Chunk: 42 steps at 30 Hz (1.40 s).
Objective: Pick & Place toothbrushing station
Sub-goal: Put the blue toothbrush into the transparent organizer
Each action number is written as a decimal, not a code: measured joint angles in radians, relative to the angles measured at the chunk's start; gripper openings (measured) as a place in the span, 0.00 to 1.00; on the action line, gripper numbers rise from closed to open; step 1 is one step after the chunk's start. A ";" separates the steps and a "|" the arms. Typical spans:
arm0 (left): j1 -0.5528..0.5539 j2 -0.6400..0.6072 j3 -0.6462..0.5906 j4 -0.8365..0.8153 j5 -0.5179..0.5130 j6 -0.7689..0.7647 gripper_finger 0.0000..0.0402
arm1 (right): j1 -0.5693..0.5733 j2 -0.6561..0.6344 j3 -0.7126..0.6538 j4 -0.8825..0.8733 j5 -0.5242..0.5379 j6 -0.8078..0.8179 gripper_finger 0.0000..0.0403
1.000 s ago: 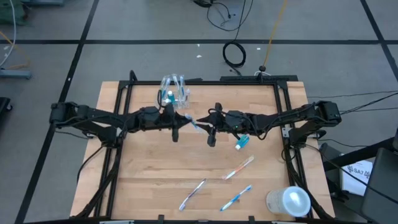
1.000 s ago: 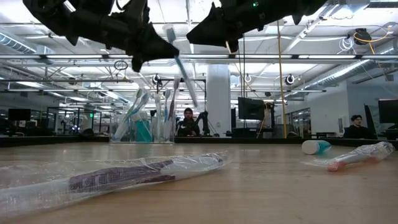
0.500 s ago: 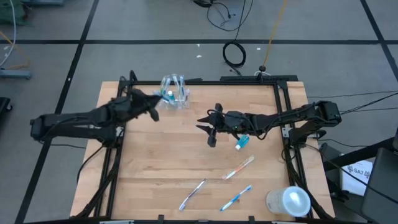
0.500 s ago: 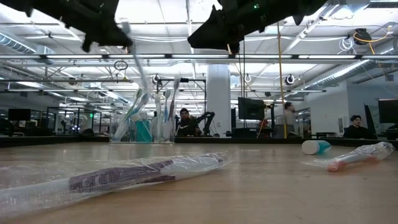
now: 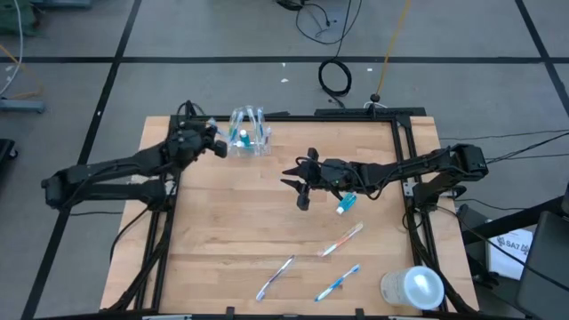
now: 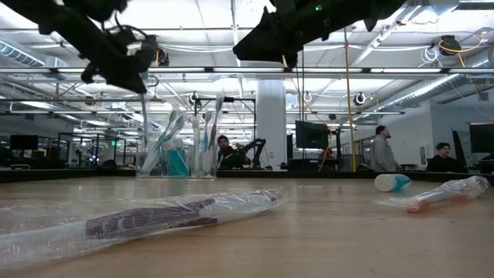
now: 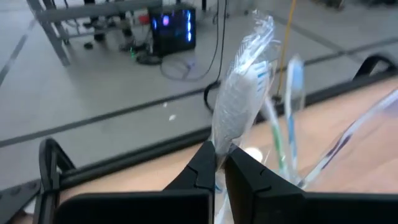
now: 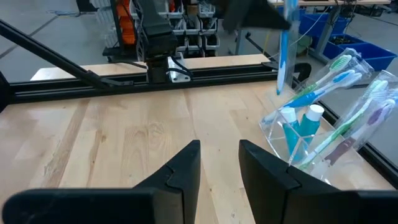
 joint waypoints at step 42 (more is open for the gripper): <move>0.100 0.324 0.000 0.070 0.123 0.046 0.12 | 0.000 0.000 0.000 0.000 -0.001 -0.003 0.26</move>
